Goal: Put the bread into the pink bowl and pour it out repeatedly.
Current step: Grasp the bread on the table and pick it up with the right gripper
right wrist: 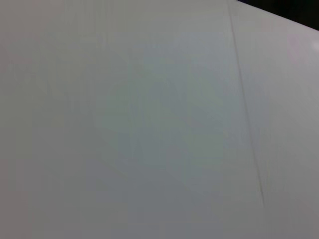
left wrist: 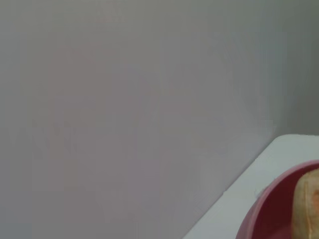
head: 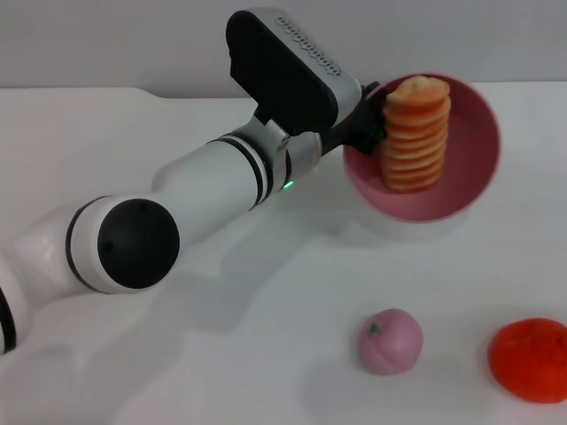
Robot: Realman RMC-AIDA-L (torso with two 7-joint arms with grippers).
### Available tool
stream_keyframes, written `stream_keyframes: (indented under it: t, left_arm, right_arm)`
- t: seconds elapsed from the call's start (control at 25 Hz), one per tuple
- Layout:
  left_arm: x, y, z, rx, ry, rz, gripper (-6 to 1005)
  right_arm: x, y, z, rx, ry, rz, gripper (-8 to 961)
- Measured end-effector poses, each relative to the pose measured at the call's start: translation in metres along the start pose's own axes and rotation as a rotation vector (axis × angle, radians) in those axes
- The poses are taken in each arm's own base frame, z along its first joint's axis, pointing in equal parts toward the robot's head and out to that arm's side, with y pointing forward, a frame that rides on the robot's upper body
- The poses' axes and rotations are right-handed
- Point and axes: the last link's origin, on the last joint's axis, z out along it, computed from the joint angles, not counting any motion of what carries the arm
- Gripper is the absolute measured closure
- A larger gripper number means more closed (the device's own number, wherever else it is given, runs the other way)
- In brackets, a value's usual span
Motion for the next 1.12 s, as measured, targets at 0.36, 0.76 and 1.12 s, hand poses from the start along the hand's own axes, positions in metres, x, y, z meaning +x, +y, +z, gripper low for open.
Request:
stream_keyframes:
  t: [0.36,0.76,1.12]
  left_arm:
    - [-0.005,-0.003,0.002,0.012,-0.003,0.132,966]
    - [-0.004,-0.007,0.002,0.023,0.006,0.216,966]
    - [-0.005,-0.014,0.006,0.044,-0.001,0.227,966]
  right_arm:
    - [-0.006,0.009,-0.005,-0.028,-0.035,0.018,431]
    - [-0.007,0.02,-0.005,-0.057,-0.044,0.04,435]
    - [-0.007,0.032,-0.003,-0.087,-0.055,0.063,437]
